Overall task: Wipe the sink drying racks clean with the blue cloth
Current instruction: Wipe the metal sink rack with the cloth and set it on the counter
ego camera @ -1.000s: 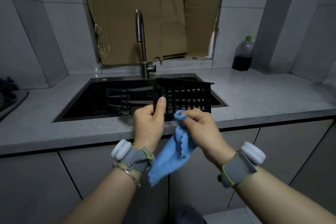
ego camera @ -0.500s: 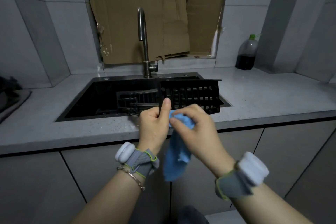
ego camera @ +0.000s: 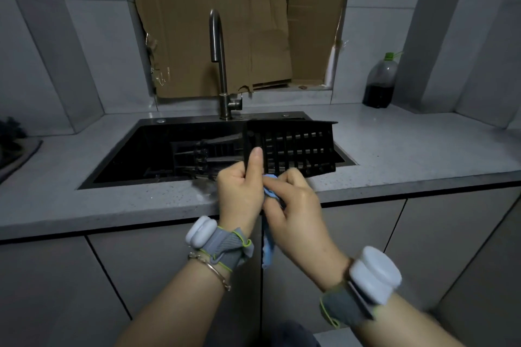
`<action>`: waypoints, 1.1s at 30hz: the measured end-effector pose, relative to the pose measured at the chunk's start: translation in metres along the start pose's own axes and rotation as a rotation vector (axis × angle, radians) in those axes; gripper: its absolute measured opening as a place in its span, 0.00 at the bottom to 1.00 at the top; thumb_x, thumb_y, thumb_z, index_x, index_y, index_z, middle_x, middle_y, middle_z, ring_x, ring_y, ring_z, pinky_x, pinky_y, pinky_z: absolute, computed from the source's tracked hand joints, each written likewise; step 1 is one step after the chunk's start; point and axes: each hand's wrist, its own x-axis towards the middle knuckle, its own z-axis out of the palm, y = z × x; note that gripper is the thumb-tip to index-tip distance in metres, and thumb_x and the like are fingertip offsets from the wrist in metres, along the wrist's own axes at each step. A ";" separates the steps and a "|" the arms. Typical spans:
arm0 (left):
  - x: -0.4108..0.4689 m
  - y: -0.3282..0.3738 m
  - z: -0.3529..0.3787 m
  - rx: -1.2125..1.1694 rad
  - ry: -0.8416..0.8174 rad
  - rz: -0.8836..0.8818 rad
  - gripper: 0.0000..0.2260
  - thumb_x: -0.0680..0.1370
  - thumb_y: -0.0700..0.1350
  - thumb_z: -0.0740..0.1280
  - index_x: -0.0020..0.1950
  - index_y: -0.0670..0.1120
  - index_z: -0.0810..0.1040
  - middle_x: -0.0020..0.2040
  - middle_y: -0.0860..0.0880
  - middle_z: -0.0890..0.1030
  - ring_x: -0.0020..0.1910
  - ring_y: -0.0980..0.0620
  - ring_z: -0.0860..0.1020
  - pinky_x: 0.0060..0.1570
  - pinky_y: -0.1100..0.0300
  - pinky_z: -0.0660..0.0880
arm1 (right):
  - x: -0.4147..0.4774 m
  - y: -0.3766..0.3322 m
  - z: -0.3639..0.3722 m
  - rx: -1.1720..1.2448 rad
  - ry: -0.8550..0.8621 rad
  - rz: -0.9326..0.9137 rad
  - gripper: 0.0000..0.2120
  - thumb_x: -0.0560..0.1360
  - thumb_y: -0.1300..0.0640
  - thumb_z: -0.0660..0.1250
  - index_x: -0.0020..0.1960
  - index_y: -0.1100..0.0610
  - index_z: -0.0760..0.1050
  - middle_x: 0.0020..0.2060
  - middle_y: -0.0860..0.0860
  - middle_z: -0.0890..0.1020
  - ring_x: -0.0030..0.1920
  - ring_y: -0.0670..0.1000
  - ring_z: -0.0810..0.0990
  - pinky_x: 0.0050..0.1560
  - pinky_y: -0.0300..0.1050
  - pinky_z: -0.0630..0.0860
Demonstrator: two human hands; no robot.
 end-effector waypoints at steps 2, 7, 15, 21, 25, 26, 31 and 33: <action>0.003 -0.001 -0.004 0.012 -0.011 -0.004 0.22 0.79 0.44 0.63 0.26 0.36 0.73 0.20 0.53 0.70 0.23 0.59 0.69 0.26 0.71 0.64 | 0.002 0.001 0.002 0.078 0.010 -0.030 0.17 0.70 0.55 0.56 0.51 0.54 0.81 0.36 0.40 0.66 0.36 0.44 0.70 0.35 0.48 0.73; -0.003 0.006 -0.002 0.022 -0.106 -0.002 0.24 0.76 0.52 0.63 0.28 0.35 0.75 0.23 0.47 0.72 0.27 0.54 0.70 0.31 0.49 0.74 | 0.006 0.021 -0.011 0.050 0.197 -0.108 0.14 0.69 0.59 0.58 0.44 0.61 0.81 0.36 0.51 0.74 0.36 0.46 0.73 0.33 0.42 0.73; 0.007 0.008 -0.005 0.054 -0.110 0.021 0.25 0.77 0.49 0.67 0.29 0.30 0.73 0.23 0.47 0.67 0.28 0.52 0.67 0.28 0.50 0.69 | 0.011 0.040 -0.022 -0.161 0.187 0.106 0.14 0.69 0.60 0.60 0.49 0.61 0.81 0.40 0.53 0.76 0.32 0.54 0.74 0.31 0.44 0.69; 0.034 0.046 -0.007 0.055 -0.194 0.090 0.17 0.77 0.42 0.67 0.31 0.34 0.72 0.22 0.50 0.69 0.26 0.53 0.67 0.27 0.62 0.63 | 0.034 0.034 -0.033 -0.099 0.192 0.020 0.12 0.73 0.66 0.63 0.56 0.64 0.74 0.49 0.58 0.75 0.42 0.55 0.75 0.40 0.45 0.71; 0.067 0.087 -0.006 -0.078 -0.111 0.018 0.13 0.78 0.44 0.65 0.35 0.41 0.73 0.19 0.55 0.70 0.23 0.57 0.67 0.29 0.62 0.64 | 0.072 0.019 -0.055 0.122 0.451 0.065 0.10 0.74 0.70 0.60 0.54 0.65 0.73 0.48 0.54 0.70 0.44 0.33 0.71 0.45 0.22 0.64; 0.075 0.098 -0.006 -0.127 -0.091 0.000 0.14 0.78 0.44 0.64 0.34 0.42 0.72 0.19 0.56 0.69 0.21 0.58 0.66 0.27 0.63 0.64 | 0.082 0.015 -0.060 0.158 0.516 0.069 0.10 0.75 0.70 0.59 0.54 0.65 0.72 0.48 0.53 0.70 0.45 0.29 0.69 0.46 0.21 0.63; 0.106 0.128 -0.010 -0.234 -0.064 -0.018 0.18 0.78 0.50 0.66 0.29 0.47 0.68 0.19 0.55 0.68 0.24 0.55 0.67 0.32 0.59 0.65 | 0.126 -0.005 -0.077 0.322 0.693 0.078 0.11 0.74 0.69 0.59 0.56 0.65 0.72 0.47 0.45 0.68 0.46 0.33 0.71 0.49 0.23 0.65; 0.114 0.134 -0.008 -0.286 -0.080 -0.051 0.17 0.78 0.49 0.66 0.32 0.47 0.66 0.18 0.56 0.66 0.20 0.58 0.66 0.30 0.63 0.66 | 0.135 -0.017 -0.076 0.351 0.659 0.021 0.16 0.71 0.69 0.61 0.59 0.64 0.72 0.50 0.48 0.69 0.47 0.37 0.70 0.53 0.24 0.66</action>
